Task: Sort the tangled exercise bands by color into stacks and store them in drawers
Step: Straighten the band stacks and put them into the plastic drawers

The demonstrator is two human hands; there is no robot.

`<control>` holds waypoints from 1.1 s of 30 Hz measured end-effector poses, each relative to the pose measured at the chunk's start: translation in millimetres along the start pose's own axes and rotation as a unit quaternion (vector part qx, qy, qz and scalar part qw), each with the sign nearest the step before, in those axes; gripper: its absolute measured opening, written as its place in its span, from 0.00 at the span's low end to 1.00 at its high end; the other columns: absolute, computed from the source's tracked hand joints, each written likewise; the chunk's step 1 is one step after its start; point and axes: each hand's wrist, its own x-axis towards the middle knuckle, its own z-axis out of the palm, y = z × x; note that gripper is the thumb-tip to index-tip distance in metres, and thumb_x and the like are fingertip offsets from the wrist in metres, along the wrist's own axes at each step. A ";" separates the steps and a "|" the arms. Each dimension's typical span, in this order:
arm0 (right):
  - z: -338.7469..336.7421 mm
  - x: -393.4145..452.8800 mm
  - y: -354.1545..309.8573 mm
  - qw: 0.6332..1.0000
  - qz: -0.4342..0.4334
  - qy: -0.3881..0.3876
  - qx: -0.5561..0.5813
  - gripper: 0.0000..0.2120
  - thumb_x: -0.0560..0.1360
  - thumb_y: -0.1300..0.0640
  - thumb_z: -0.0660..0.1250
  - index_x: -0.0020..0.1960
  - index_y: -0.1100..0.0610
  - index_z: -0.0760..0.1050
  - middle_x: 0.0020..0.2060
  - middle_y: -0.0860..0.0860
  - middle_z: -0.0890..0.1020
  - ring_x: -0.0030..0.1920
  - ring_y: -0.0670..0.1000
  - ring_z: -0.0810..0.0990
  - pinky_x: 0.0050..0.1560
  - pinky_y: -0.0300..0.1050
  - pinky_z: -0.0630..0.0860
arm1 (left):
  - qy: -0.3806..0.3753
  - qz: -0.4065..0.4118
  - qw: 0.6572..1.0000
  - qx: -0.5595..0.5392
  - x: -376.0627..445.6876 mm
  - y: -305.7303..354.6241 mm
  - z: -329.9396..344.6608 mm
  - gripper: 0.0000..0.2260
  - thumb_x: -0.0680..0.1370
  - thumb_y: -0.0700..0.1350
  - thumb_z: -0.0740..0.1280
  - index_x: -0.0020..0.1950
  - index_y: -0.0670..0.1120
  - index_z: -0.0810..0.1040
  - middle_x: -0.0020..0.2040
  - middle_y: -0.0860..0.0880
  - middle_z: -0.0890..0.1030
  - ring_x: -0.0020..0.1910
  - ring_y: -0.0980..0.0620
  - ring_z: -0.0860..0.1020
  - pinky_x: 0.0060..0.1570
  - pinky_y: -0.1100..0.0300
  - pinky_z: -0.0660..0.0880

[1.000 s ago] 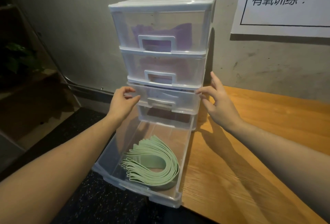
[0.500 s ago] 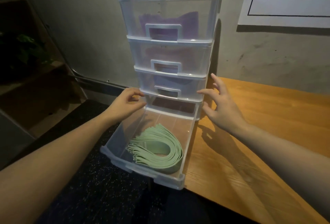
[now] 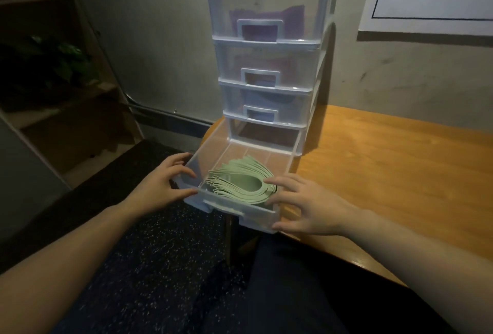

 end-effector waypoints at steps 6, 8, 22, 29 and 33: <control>6.7 -1.7 13.9 0.998 0.018 0.057 -0.037 0.13 0.75 0.41 0.68 0.57 0.45 0.81 0.71 0.50 0.73 0.72 0.54 0.71 0.69 0.55 0.72 | 0.043 -0.028 0.999 -0.001 10.7 8.0 7.0 0.14 0.68 0.51 0.79 0.51 0.58 0.79 0.72 0.53 0.71 0.69 0.55 0.70 0.67 0.46 0.74; 2.8 -2.9 18.9 0.995 0.065 0.065 -0.048 0.14 0.74 0.39 0.67 0.58 0.41 0.80 0.76 0.47 0.67 0.77 0.53 0.62 0.73 0.55 0.64 | 0.054 -0.023 0.998 0.007 20.2 12.8 9.8 0.18 0.68 0.51 0.80 0.54 0.57 0.78 0.72 0.52 0.72 0.67 0.57 0.70 0.66 0.49 0.75; 3.5 37.3 100.8 0.878 0.373 0.146 0.260 0.51 0.69 0.43 0.78 0.80 0.43 0.49 0.81 0.43 0.49 0.78 0.51 0.57 0.74 0.55 0.66 | 0.105 -0.104 0.981 -0.126 135.3 35.8 40.3 0.41 0.73 0.46 0.77 0.80 0.51 0.58 0.75 0.46 0.69 0.67 0.47 0.74 0.62 0.51 0.74; -6.0 64.5 138.6 0.846 0.383 0.181 0.324 0.47 0.74 0.56 0.75 0.81 0.43 0.48 0.80 0.47 0.58 0.77 0.52 0.61 0.69 0.45 0.68 | 0.104 -0.110 0.976 -0.158 193.0 41.6 53.3 0.44 0.74 0.45 0.76 0.82 0.52 0.52 0.78 0.45 0.64 0.74 0.43 0.68 0.70 0.45 0.69; -5.6 76.4 151.8 0.830 0.384 0.201 0.351 0.41 0.75 0.58 0.74 0.79 0.43 0.53 0.65 0.42 0.71 0.56 0.41 0.77 0.46 0.32 0.77 | 0.110 -0.102 0.972 -0.182 212.0 36.5 60.6 0.41 0.73 0.45 0.77 0.80 0.53 0.56 0.76 0.49 0.66 0.69 0.49 0.72 0.68 0.45 0.73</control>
